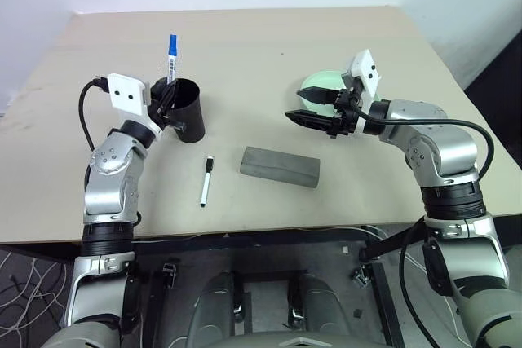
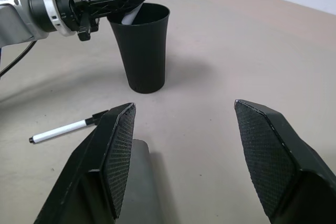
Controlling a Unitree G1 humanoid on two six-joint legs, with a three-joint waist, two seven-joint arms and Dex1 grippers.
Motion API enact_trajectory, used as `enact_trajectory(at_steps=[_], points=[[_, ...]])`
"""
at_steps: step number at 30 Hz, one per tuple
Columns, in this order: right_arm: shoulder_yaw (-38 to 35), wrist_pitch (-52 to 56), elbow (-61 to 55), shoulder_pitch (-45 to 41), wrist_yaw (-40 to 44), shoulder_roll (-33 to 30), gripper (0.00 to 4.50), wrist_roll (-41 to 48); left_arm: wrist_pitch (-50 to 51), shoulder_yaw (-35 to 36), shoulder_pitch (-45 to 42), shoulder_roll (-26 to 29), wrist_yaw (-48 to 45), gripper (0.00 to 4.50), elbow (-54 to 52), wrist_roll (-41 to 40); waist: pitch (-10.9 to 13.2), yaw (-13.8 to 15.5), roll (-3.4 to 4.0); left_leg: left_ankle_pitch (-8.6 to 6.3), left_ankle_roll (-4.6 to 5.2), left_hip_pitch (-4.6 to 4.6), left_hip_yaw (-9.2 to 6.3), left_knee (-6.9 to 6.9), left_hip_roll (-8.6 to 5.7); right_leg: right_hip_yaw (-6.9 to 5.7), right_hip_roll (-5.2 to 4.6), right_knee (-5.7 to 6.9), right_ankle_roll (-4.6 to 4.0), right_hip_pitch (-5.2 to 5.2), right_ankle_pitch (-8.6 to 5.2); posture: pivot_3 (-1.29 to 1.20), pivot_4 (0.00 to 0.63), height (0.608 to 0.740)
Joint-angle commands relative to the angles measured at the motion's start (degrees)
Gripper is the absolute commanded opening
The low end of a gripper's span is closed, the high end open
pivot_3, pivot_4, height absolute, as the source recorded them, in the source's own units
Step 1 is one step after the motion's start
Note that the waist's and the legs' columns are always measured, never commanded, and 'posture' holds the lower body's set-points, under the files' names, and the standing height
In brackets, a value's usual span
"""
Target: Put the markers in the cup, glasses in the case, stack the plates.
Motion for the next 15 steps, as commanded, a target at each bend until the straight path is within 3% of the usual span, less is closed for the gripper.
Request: enact_trajectory(at_steps=[1,9,15], points=[[-0.99,-0.79,-1.95,-0.03,-0.16,-0.6,3.19,0.16,0.17,0.11,0.03,-0.37,0.08,0.29,0.63,0.22,0.0,0.05,0.0,0.0,0.0,0.0,0.0,0.0,0.0,0.0,0.0,0.0,0.0,0.0,0.0,0.0,0.15,0.701],[-1.03,-0.78,-2.18,0.28,-0.52,-0.85,3.19,-0.02,0.69,0.16,-0.05,-0.42,-0.52,0.29,0.01,-0.18,0.0,0.05,0.0,0.01,0.01,0.0,0.0,0.01,-0.01,0.0,-0.01,0.0,0.0,0.02,0.0,0.0,0.15,0.701],[-0.89,-0.92,-2.17,0.26,-0.51,-0.75,3.19,-0.27,0.9,0.17,-0.04,-0.14,-0.5,2.27,-0.12,0.17,0.0,0.08,0.0,0.01,0.01,0.0,0.0,0.02,-0.01,0.0,-0.02,0.0,0.0,0.02,0.0,0.0,0.15,0.701]])
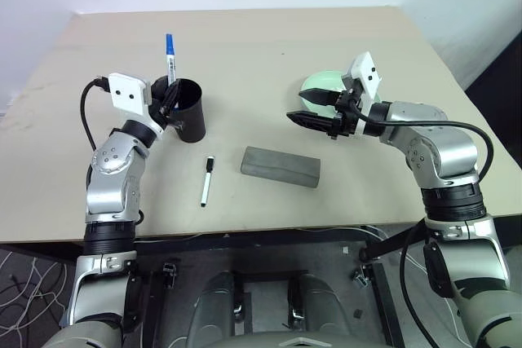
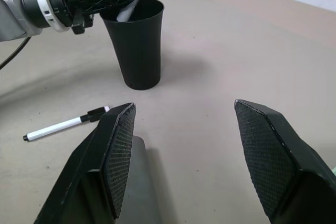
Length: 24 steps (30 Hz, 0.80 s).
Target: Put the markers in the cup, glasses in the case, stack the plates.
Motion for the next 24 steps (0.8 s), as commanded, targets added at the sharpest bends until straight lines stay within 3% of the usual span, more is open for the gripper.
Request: enact_trajectory(at_steps=[1,7,24], points=[[-0.9,-1.0,-1.85,-0.36,0.07,-0.6,3.19,0.17,0.62,-0.14,0.22,0.25,-0.01,2.56,-0.18,0.48,0.0,-0.01,0.0,0.0,0.0,0.0,0.0,0.0,0.0,0.0,0.0,0.0,0.0,0.0,0.0,0.0,0.15,0.701],[-0.8,-0.92,-2.18,0.09,0.45,-0.51,3.19,0.1,0.23,-0.61,1.07,0.23,-0.37,4.48,-1.27,0.81,0.0,-0.11,0.0,0.0,0.01,0.0,0.0,0.0,0.0,0.0,0.01,0.0,0.0,0.0,0.0,0.0,0.15,0.701],[-0.28,-2.18,-1.46,0.46,0.43,-0.38,3.19,-0.91,2.88,0.66,-2.69,-0.59,2.07,4.48,-0.93,-0.74,0.0,-0.01,0.0,0.01,0.02,-0.03,0.0,0.01,0.0,-0.01,0.01,0.0,0.01,-0.02,0.01,0.0,0.15,0.701]])
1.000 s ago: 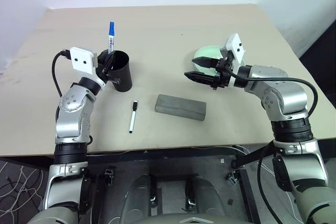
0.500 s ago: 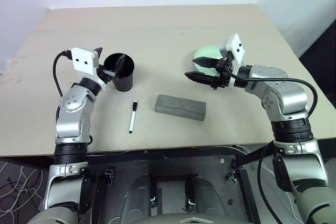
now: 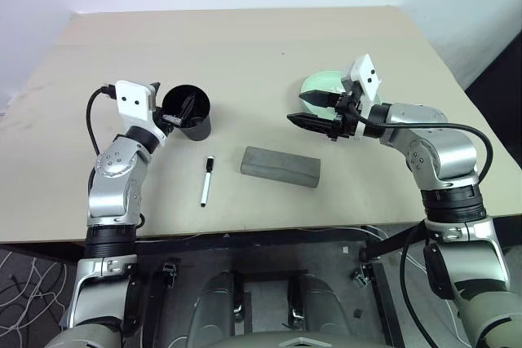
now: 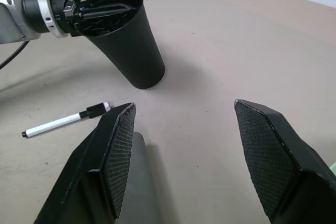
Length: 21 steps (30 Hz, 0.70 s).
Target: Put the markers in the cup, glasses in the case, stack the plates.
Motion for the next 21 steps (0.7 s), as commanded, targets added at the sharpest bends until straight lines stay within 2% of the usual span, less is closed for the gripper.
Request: enact_trajectory(at_steps=[1,9,17,21], points=[[-0.27,-1.81,-1.27,-0.04,0.3,-0.41,3.19,-0.38,-0.45,1.31,-3.15,-0.05,0.56,4.48,-0.82,-0.85,0.0,-0.04,0.0,0.0,0.0,0.0,0.0,0.0,0.0,0.0,0.02,0.0,0.0,0.0,0.0,0.0,0.15,0.701],[-0.61,-1.99,-1.47,0.35,0.31,-0.74,3.19,-0.45,0.86,2.37,-6.76,-0.14,2.09,4.48,-0.84,-1.35,0.0,-0.09,0.0,0.01,0.01,0.0,0.01,0.0,0.01,0.0,0.12,0.0,0.04,0.01,0.02,0.0,0.15,0.701],[-1.02,-1.88,-1.48,0.2,0.28,-0.63,3.19,-0.22,1.95,2.45,-5.77,0.43,1.88,4.48,-2.47,-1.36,0.0,-0.07,0.0,0.01,0.01,0.0,0.02,0.01,0.01,0.0,0.14,0.01,0.06,0.01,0.03,0.0,0.15,0.701],[-1.68,-1.36,-1.55,-0.17,0.6,-0.52,3.19,0.67,6.38,3.87,-4.5,2.01,2.62,4.48,-7.14,-2.74,0.0,-0.12,0.0,0.01,0.01,0.0,0.01,0.01,0.02,0.0,0.14,0.01,0.06,0.01,0.03,0.0,0.15,0.701]])
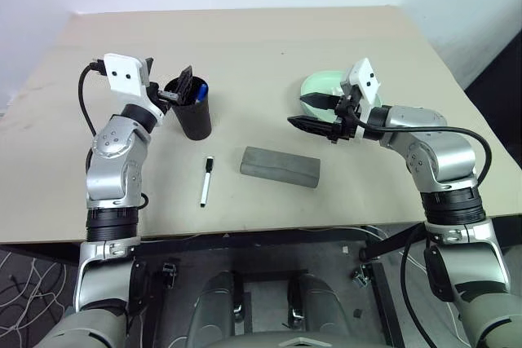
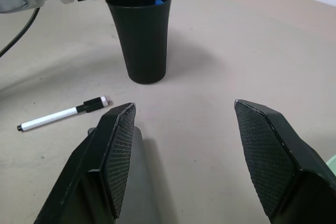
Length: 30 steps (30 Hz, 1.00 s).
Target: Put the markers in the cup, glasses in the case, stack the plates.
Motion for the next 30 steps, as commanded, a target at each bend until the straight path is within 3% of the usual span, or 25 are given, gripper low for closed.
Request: enact_trajectory(at_steps=[1,12,17,24,27,30], points=[[-1.89,-0.63,-1.43,-1.03,0.56,-0.52,3.19,1.48,4.31,2.54,0.7,2.1,0.52,4.48,-7.65,-2.41,0.0,-0.02,0.0,0.0,0.0,0.0,0.0,0.0,0.0,0.0,0.0,0.0,0.0,0.0,0.0,0.0,0.15,0.701],[-2.11,-2.44,2.91,-2.53,4.31,-1.49,3.19,1.75,32.55,6.66,9.85,6.2,7.0,4.48,-33.72,-11.72,0.0,0.02,0.0,-0.01,-0.01,0.01,-0.03,0.01,-0.01,0.01,-0.03,0.01,0.0,0.02,0.0,0.0,0.15,0.701],[-1.04,-4.49,6.27,-3.87,5.43,-0.47,3.19,0.79,49.61,12.1,13.34,7.47,8.76,4.48,-43.5,-23.16,0.0,-0.12,0.0,0.0,-0.02,0.03,-0.05,0.02,0.01,0.02,-0.01,0.01,0.0,0.02,0.0,0.0,0.15,0.701],[-0.06,-6.87,9.88,-5.74,6.35,0.94,3.19,-0.32,69.46,16.86,13.68,6.81,14.84,4.48,-48.18,-30.91,0.0,-0.02,0.0,0.02,-0.05,0.05,-0.09,0.06,-0.01,0.01,0.02,0.03,0.0,0.07,-0.01,0.0,0.15,0.701],[0.26,-7.64,10.82,-6.56,6.57,1.54,3.19,-0.78,75.79,14.63,11.83,5.44,17.2,4.48,-47.28,-30.21,0.0,0.03,0.0,0.0,-0.09,0.06,-0.09,0.08,-0.02,0.01,0.01,0.03,0.0,0.1,0.0,0.0,0.15,0.701],[0.25,-8.03,10.99,-6.92,6.6,1.92,3.19,-1.2,79.19,9.04,12.52,10.11,19.46,4.48,-44.6,-31.68,0.0,-0.06,-0.01,0.0,-0.13,0.07,-0.1,0.08,-0.02,0.01,0.02,0.05,-0.01,0.1,0.0,0.0,0.15,0.701]])
